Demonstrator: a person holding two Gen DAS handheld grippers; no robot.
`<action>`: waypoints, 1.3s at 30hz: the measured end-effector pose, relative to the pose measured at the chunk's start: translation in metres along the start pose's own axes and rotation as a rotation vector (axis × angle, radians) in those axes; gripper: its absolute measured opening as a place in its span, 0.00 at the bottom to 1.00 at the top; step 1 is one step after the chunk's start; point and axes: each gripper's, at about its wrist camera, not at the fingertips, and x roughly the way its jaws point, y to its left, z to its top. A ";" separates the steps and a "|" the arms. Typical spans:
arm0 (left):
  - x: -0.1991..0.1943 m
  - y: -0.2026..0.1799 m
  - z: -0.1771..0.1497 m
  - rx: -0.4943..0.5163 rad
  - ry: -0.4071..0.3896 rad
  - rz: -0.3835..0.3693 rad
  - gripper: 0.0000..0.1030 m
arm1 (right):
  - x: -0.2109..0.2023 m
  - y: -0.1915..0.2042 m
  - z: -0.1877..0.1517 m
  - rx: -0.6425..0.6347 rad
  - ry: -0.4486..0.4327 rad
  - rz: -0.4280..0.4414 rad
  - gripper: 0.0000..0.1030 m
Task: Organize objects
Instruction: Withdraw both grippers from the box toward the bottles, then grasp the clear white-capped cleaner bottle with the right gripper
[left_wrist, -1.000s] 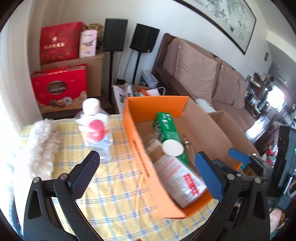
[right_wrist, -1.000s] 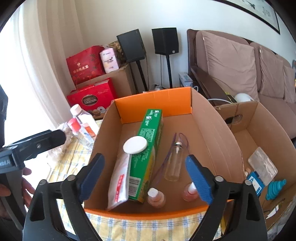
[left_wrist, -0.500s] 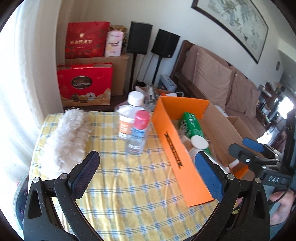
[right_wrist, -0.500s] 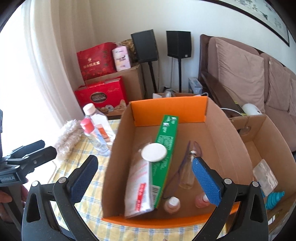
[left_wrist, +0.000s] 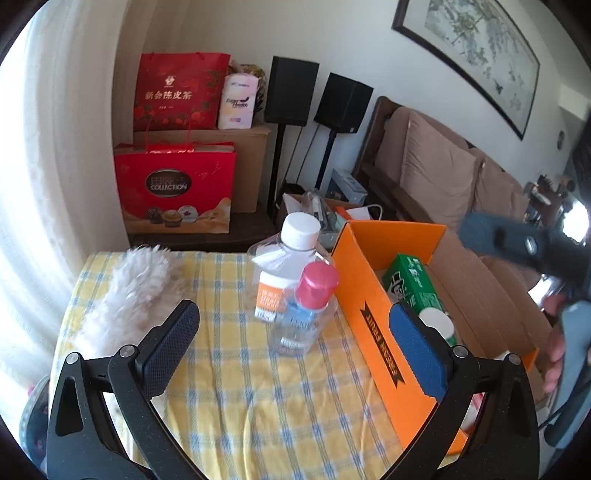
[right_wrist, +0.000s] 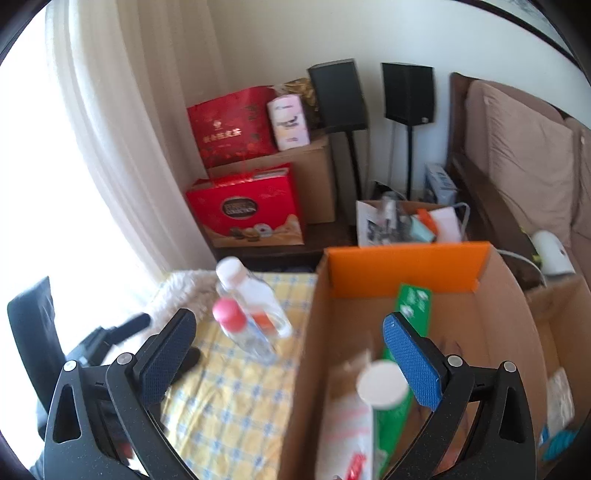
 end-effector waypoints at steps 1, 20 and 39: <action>0.003 0.000 0.000 0.000 -0.004 -0.007 0.99 | 0.008 0.003 0.005 -0.008 0.009 0.018 0.97; 0.036 0.017 0.007 -0.043 -0.125 -0.114 0.87 | 0.108 0.038 0.026 -0.177 0.155 0.117 0.70; 0.051 0.006 0.007 0.055 -0.067 -0.123 0.25 | 0.120 0.045 0.022 -0.214 0.166 0.072 0.31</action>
